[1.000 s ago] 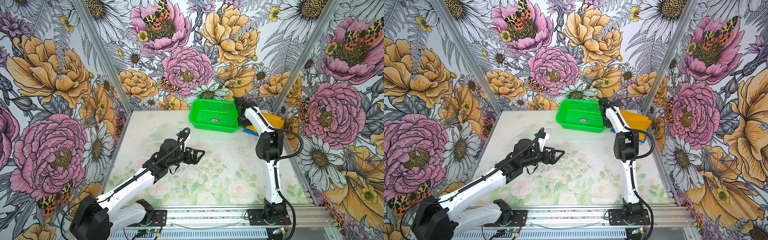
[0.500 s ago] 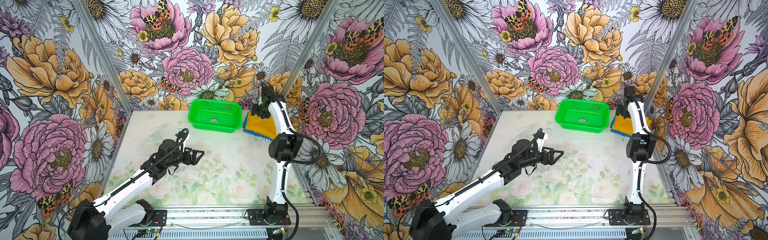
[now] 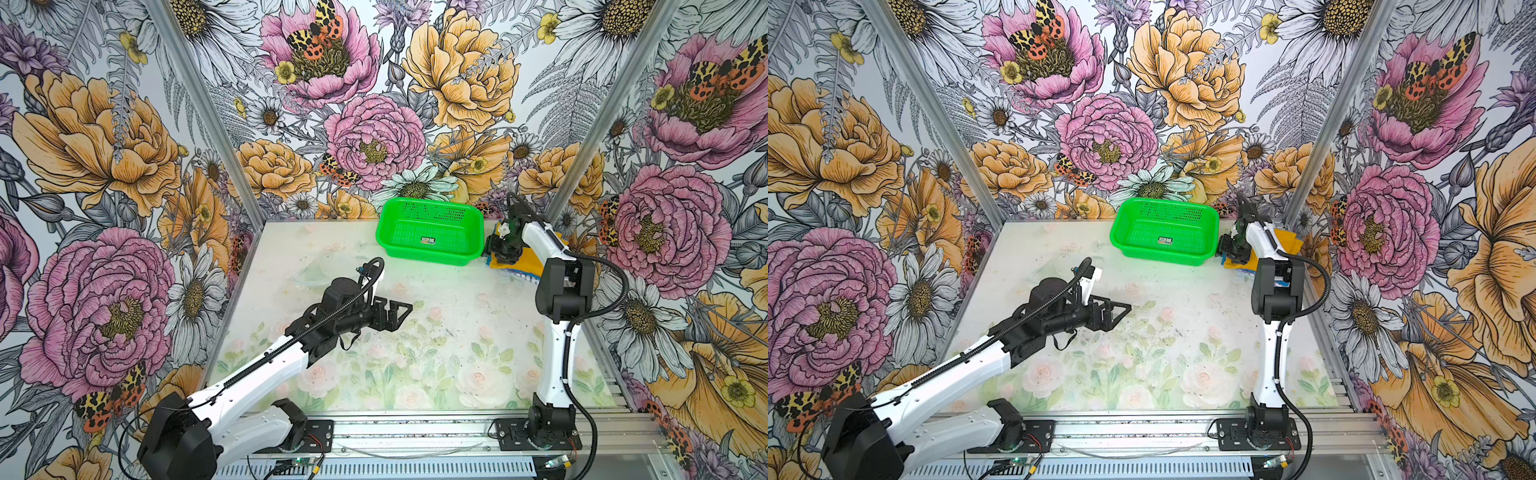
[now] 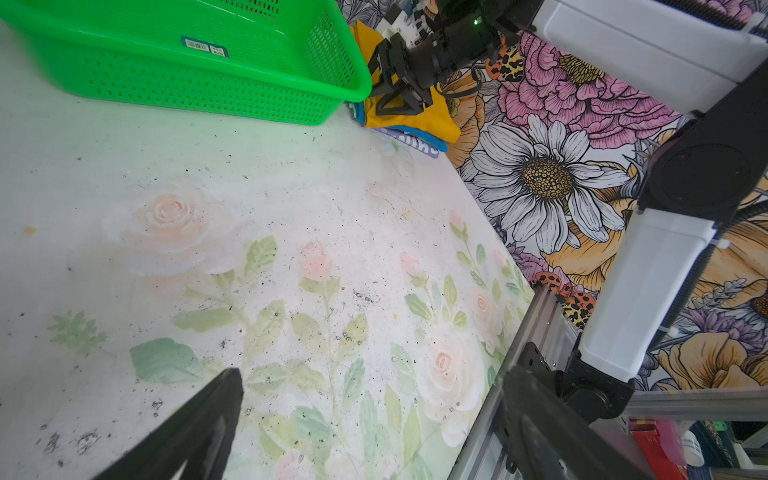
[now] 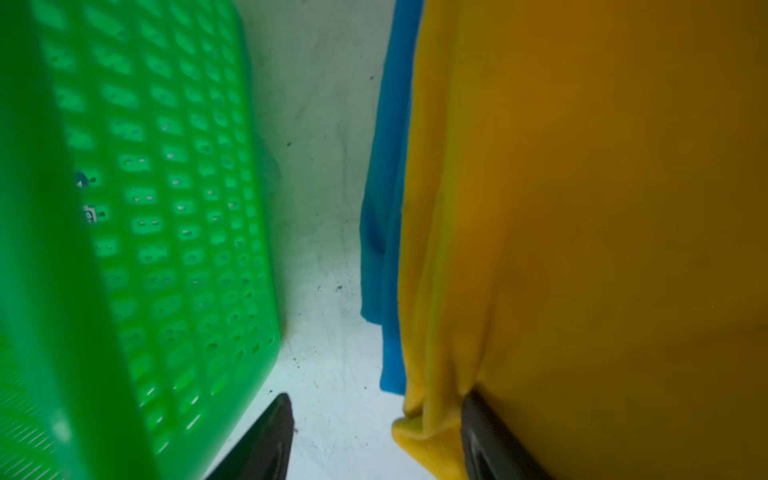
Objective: Fold and stack the t-shirts
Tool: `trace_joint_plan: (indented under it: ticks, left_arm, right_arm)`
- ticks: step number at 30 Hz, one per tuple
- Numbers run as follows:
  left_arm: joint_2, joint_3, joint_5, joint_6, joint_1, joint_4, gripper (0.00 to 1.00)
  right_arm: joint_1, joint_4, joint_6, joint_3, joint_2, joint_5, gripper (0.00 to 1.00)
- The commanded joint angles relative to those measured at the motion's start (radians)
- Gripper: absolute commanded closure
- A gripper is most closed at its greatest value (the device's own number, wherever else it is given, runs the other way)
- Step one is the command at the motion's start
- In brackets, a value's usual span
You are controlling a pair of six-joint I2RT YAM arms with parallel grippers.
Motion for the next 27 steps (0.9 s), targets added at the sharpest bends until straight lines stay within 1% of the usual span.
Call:
trace_joint_plan:
  ticks: [1,3,8,12,15,19,23,27]
  left_arm:
    - [0.018,0.048,-0.043,0.018,-0.027,-0.015,0.01]
    - [0.030,0.063,-0.054,0.020,-0.042,-0.021,0.01]
    - [0.065,0.106,-0.087,0.023,-0.090,-0.031,0.01]
    - [0.091,0.133,-0.110,0.024,-0.124,-0.033,0.01]
    - [0.114,0.152,-0.121,0.026,-0.147,-0.033,0.01]
    - [0.137,0.178,-0.134,0.029,-0.169,-0.040,0.01]
    - [0.153,0.201,-0.139,0.030,-0.183,-0.050,0.01]
    - [0.165,0.216,-0.142,0.032,-0.190,-0.056,0.01]
  right_arm:
    - [-0.017,0.113,0.012,-0.017,-0.004,-0.086,0.35]
    - [-0.024,0.130,0.003,-0.028,-0.017,-0.117,0.35]
    - [-0.054,0.200,0.010,-0.109,-0.136,-0.183,0.35]
    - [-0.096,0.230,0.010,-0.164,-0.204,-0.230,0.34]
    - [-0.131,0.238,0.012,-0.191,-0.213,-0.252,0.34]
    - [-0.174,0.261,0.029,-0.240,-0.190,-0.280,0.34]
    - [-0.210,0.280,0.070,-0.295,-0.159,-0.263,0.35]
    - [-0.257,0.333,0.088,-0.367,-0.196,-0.244,0.35]
